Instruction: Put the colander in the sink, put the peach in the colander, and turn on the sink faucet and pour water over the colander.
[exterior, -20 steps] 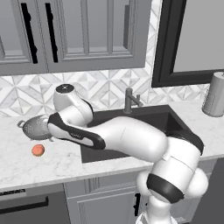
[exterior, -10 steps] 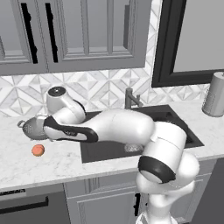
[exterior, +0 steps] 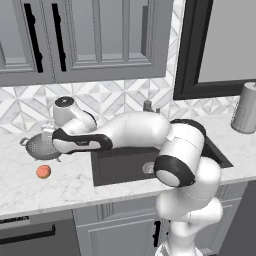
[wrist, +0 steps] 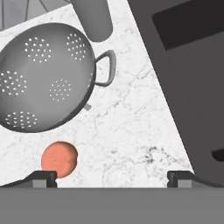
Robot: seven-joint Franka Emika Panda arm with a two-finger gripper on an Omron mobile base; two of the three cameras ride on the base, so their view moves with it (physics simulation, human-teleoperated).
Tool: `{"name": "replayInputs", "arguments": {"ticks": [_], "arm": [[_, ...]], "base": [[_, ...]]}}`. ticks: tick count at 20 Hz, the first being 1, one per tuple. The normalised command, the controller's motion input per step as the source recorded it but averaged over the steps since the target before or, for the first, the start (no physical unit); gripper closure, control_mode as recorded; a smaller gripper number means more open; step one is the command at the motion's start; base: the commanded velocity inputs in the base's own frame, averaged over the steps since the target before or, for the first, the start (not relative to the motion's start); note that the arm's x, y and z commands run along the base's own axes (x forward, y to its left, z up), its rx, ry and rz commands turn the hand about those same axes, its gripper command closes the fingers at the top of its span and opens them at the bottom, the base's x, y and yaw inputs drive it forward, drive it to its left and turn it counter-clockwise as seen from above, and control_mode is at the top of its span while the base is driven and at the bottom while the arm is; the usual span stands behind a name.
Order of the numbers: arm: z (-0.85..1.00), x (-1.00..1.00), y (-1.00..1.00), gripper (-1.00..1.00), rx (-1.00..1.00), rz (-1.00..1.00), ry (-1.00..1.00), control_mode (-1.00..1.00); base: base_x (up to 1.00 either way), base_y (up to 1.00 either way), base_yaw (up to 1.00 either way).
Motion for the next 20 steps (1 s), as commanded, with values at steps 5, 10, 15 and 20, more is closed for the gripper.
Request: {"name": "replayInputs", "arguments": {"ticks": [5,10,15,20], "arm": [[-0.35,0.03,0.00,-1.00,0.01,0.00,0.00,-1.00],[-0.08,0.17,0.04,-1.00,0.00,0.00,-0.02,-1.00],[0.00,0.35,0.17,-1.00,0.00,0.00,0.00,-1.00],[0.00,0.30,0.24,-1.00,0.00,-0.01,0.00,-1.00]], "base": [[0.00,0.00,0.00],[0.00,0.00,0.00],[0.00,0.00,0.00],[0.00,0.00,0.00]]}}
